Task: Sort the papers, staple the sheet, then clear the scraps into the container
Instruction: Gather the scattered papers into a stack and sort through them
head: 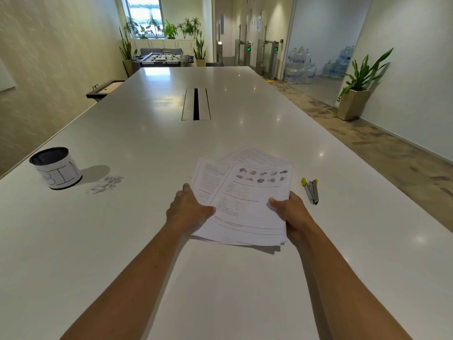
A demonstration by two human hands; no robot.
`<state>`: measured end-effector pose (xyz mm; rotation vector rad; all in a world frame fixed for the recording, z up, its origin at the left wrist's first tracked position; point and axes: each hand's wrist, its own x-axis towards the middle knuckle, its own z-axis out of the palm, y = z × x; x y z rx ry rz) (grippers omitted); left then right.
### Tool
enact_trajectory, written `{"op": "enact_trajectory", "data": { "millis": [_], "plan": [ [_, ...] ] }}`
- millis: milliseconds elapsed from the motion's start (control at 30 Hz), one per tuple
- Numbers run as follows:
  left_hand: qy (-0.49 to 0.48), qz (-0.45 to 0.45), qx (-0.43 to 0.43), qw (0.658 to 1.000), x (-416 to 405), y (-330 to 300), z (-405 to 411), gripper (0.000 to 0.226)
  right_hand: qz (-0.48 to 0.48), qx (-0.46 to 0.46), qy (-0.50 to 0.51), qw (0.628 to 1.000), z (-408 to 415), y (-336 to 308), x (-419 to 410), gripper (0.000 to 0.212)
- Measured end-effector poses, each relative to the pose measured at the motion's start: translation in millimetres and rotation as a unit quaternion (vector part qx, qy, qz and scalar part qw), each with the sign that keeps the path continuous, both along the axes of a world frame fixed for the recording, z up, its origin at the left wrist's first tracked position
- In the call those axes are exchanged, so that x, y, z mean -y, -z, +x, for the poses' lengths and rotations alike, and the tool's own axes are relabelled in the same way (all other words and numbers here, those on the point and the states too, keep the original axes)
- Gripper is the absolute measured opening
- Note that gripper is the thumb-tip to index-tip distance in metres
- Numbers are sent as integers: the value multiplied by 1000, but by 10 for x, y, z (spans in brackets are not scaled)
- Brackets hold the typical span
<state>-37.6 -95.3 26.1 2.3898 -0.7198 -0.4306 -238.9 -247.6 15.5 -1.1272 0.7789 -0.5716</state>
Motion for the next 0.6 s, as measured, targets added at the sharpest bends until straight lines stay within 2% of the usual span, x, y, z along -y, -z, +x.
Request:
{"op": "enact_trajectory", "data": {
  "millis": [67, 167, 233, 300, 400, 500, 600],
  "plan": [
    [18, 13, 15, 1000, 12, 5, -17, 80, -23, -9, -26, 999, -15, -16, -4, 45],
    [65, -19, -35, 997, 77, 70, -6, 67, -41, -5, -60, 997, -17, -4, 23, 51],
    [114, -1, -17, 993, 116, 70, -57, 54, -61, -15, -69, 996, -15, 0, 46, 53],
    [135, 18, 11, 991, 171, 98, -89, 55, -69, -15, -75, 995, -12, 35, 85, 59],
    [76, -27, 59, 995, 255, 170, -26, 69, -63, 4, -46, 997, -8, 100, 97, 65],
    [12, -77, 127, 989, 347, 167, 114, 51, -55, 37, 18, 998, -25, 179, 82, 65],
    [1, -43, 157, 987, 473, 116, 250, 54, -58, 79, 42, 994, -55, 263, 97, 65]
  ]
}}
